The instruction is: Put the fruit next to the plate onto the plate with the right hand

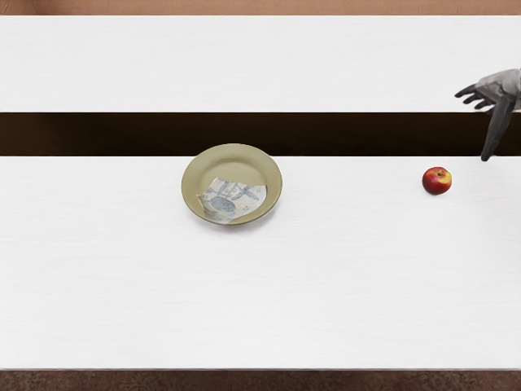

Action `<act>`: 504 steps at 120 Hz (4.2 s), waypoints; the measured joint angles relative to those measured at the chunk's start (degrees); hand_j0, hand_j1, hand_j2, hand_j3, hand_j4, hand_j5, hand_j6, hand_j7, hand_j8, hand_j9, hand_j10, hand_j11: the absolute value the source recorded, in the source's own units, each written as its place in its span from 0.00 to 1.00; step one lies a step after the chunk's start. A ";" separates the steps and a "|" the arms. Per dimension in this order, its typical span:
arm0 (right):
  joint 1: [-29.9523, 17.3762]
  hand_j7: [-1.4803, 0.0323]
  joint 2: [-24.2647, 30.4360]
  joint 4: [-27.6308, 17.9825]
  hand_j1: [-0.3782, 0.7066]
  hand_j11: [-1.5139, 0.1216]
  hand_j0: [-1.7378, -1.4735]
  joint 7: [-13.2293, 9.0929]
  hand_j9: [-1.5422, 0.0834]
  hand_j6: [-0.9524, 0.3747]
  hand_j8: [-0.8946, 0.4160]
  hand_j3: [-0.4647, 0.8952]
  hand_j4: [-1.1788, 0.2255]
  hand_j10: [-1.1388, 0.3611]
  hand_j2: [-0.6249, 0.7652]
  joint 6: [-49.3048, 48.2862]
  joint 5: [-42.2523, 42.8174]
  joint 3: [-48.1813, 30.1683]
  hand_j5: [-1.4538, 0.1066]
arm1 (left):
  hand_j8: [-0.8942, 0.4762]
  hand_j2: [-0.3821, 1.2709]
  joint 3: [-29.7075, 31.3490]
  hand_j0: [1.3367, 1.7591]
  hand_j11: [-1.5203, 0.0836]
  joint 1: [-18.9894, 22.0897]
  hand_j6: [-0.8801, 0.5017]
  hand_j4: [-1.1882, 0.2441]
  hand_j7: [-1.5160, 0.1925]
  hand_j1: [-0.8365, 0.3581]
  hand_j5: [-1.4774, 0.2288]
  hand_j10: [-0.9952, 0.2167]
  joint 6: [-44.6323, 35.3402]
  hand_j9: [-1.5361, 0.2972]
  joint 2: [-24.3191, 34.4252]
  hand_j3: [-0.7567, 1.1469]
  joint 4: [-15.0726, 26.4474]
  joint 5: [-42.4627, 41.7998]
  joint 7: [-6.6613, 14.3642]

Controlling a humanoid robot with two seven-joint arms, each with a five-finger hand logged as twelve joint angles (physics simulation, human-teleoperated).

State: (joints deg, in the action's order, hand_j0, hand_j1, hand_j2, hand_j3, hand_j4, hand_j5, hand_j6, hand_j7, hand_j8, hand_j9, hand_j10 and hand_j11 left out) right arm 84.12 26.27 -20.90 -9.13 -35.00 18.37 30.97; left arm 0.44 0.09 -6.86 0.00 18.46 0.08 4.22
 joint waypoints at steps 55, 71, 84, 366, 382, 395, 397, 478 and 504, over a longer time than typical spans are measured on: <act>1.92 0.95 -5.82 -2.08 0.06 0.90 0.30 -7.06 0.92 0.69 0.66 0.34 0.82 0.74 0.44 0.00 3.60 -1.78 0.91 | 0.65 0.23 0.00 0.76 0.95 0.00 0.64 0.83 0.89 0.99 0.87 0.82 0.00 0.84 0.00 0.40 0.00 -0.01 0.00; 2.97 0.94 -1.03 -12.12 0.08 0.89 0.30 -8.19 0.91 0.68 0.64 0.34 0.80 0.73 0.44 0.00 5.27 -9.84 0.89 | 0.65 0.23 0.00 0.76 0.95 0.00 0.64 0.83 0.89 0.99 0.87 0.82 0.00 0.84 0.00 0.40 0.00 -0.03 0.00; 3.18 0.93 6.50 -26.46 0.09 0.88 0.30 -8.51 0.90 0.67 0.64 0.34 0.80 0.72 0.44 0.00 7.43 -15.52 0.89 | 0.65 0.23 0.00 0.76 0.95 0.00 0.64 0.83 0.89 0.99 0.87 0.82 0.00 0.84 0.00 0.40 0.00 -0.02 0.00; -6.49 0.72 4.80 -45.29 0.36 0.69 0.30 -25.87 0.71 0.49 0.45 0.34 0.62 0.56 0.41 46.81 22.43 -8.56 0.68 | 0.65 0.23 -0.01 0.76 0.95 0.00 0.64 0.83 0.89 0.99 0.87 0.82 0.00 0.84 0.00 0.40 0.00 0.00 0.00; -7.04 0.70 4.35 -44.85 0.38 0.67 0.30 -25.87 0.69 0.47 0.44 0.34 0.61 0.54 0.40 48.98 22.46 -8.34 0.66 | 0.65 0.23 -0.01 0.76 0.95 0.00 0.64 0.83 0.89 0.99 0.87 0.82 0.00 0.84 0.00 0.40 0.00 0.01 0.00; -7.35 0.69 4.05 -44.42 0.39 0.66 0.30 -25.87 0.68 0.47 0.43 0.34 0.60 0.54 0.40 50.01 22.44 -8.27 0.66 | 0.65 0.23 -0.01 0.76 0.95 0.00 0.64 0.83 0.89 0.99 0.87 0.82 0.00 0.84 0.00 0.40 0.00 0.00 0.00; -7.42 0.69 4.02 -44.35 0.39 0.66 0.30 -25.87 0.68 0.46 0.43 0.34 0.60 0.54 0.40 50.14 22.45 -8.28 0.65 | 0.65 0.23 -0.01 0.76 0.95 0.00 0.64 0.83 0.89 0.99 0.87 0.82 0.00 0.84 0.00 0.40 0.00 0.01 0.00; -8.55 0.61 0.62 -41.94 0.49 0.59 0.30 -25.87 0.61 0.39 0.36 0.34 0.53 0.47 0.40 52.36 21.95 -8.73 0.57 | 0.65 0.23 -0.01 0.76 0.95 0.00 0.64 0.83 0.89 0.99 0.87 0.82 0.00 0.84 0.00 0.40 0.00 0.00 0.00; -8.38 0.58 1.24 -42.68 0.53 0.56 0.30 -25.85 0.58 0.37 0.33 0.34 0.51 0.45 0.42 52.37 21.79 -8.77 0.55 | 0.65 0.23 -0.01 0.76 0.95 0.00 0.64 0.83 0.89 0.99 0.87 0.82 0.00 0.84 0.00 0.40 0.00 0.01 0.00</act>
State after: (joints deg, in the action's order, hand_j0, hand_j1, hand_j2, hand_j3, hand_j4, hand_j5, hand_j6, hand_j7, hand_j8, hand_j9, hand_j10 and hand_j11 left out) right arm 75.74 27.50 -63.58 -34.99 17.37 40.15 22.20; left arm 0.43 0.09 -6.86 0.00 18.46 0.09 4.22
